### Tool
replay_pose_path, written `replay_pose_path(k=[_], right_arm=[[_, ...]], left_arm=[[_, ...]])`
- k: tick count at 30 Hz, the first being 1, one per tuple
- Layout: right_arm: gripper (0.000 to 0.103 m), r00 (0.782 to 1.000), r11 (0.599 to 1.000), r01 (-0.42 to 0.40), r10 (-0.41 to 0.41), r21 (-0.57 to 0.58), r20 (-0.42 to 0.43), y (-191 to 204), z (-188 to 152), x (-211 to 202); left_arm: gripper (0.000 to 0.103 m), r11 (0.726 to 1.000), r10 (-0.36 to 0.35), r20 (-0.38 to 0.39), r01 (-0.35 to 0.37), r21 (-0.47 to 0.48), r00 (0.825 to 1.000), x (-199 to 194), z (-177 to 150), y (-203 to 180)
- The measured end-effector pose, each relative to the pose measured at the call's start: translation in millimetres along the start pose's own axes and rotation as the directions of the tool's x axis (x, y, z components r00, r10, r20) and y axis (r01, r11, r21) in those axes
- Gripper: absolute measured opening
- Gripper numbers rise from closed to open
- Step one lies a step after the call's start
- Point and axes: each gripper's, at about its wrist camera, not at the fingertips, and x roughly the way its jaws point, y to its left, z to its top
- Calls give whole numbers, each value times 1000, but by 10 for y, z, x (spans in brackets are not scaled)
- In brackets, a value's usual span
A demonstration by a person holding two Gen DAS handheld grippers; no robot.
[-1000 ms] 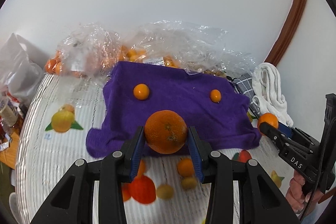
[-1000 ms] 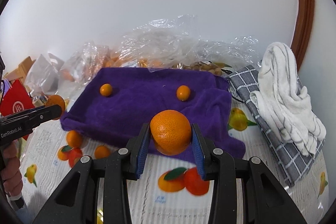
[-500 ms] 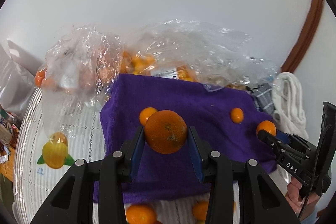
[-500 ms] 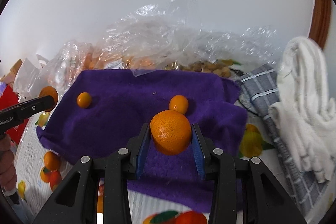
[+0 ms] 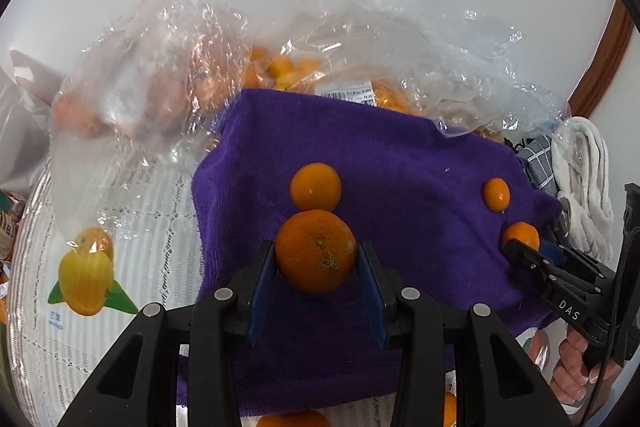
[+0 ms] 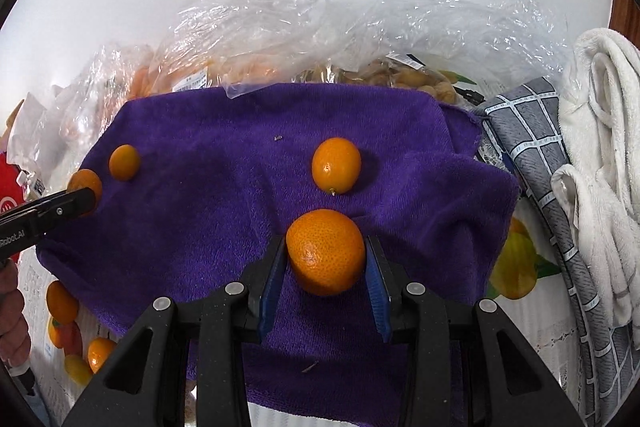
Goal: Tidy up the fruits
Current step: 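Open both grippers to set the large oranges on the purple towel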
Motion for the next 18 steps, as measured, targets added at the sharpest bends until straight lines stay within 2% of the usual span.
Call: replay_pose_path(k=[2, 7, 10, 12, 14, 18], right_arm=[[40, 1000, 1000, 0, 0, 2, 1, -6, -4, -10], [58, 999, 1000, 5, -6, 21, 47, -19, 9, -204], [58, 998, 999, 4, -6, 36, 60, -25, 10, -356], [58, 997, 999, 19, -22, 34, 72, -5, -21, -480], [58, 996, 999, 32, -34, 22, 82, 25, -86, -607], [58, 994, 999, 41, -42, 20, 98, 73, -230, -816]], left_arm=[[39, 1000, 7, -9, -7, 2, 1000, 36, -11, -8], [39, 1000, 20, -42, -19, 16, 999, 95, -41, -34], [40, 999, 27, -44, -26, 27, 999, 46, -67, -38], [53, 999, 30, -26, -30, 20, 999, -62, -95, -15], [59, 1000, 23, -8, -22, 17, 1000, -188, -130, 10], [60, 999, 38, 21, -38, 31, 999, -497, -256, 53]])
